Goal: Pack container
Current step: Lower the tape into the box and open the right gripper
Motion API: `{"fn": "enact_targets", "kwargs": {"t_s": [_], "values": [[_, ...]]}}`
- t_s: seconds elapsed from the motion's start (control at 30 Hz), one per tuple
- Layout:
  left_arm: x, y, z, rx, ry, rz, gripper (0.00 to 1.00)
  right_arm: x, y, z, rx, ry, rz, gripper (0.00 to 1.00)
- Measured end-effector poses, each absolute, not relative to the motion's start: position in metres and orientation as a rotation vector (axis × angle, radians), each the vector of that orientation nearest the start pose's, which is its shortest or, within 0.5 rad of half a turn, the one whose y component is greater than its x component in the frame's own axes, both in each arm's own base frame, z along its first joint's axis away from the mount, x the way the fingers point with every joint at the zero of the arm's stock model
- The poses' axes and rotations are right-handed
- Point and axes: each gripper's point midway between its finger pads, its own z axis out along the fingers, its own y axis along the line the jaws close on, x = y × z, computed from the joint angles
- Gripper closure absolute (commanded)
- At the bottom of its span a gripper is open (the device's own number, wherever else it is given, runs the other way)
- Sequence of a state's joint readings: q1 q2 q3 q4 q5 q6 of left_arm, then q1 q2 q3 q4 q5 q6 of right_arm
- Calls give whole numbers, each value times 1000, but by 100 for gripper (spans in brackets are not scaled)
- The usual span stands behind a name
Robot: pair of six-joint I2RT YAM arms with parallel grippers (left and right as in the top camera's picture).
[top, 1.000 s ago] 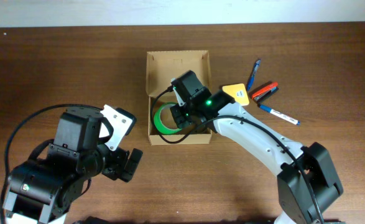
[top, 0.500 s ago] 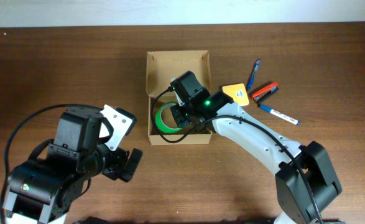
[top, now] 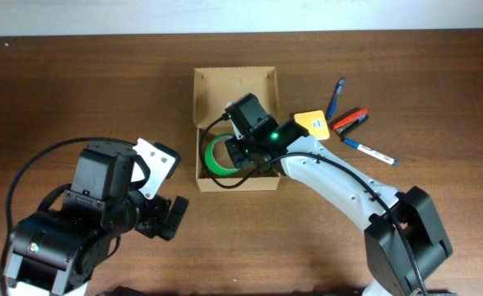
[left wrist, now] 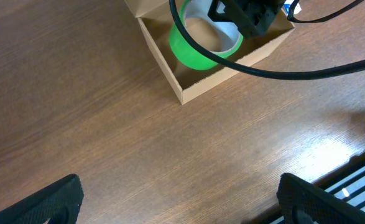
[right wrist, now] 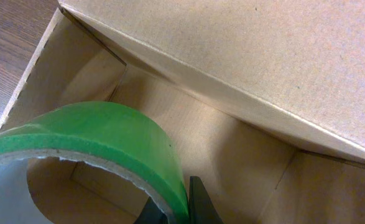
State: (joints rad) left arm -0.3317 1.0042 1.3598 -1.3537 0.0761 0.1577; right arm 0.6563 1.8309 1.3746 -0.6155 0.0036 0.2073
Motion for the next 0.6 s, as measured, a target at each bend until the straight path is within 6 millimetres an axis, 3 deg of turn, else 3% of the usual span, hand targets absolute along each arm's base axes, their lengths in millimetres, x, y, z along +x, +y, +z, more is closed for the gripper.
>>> {"fn": "enact_targets", "kwargs": {"t_s": [0.6], "values": [[204,-84,272,651,2489,-163,0,347,288,98,-642,2602,292,96]]}}
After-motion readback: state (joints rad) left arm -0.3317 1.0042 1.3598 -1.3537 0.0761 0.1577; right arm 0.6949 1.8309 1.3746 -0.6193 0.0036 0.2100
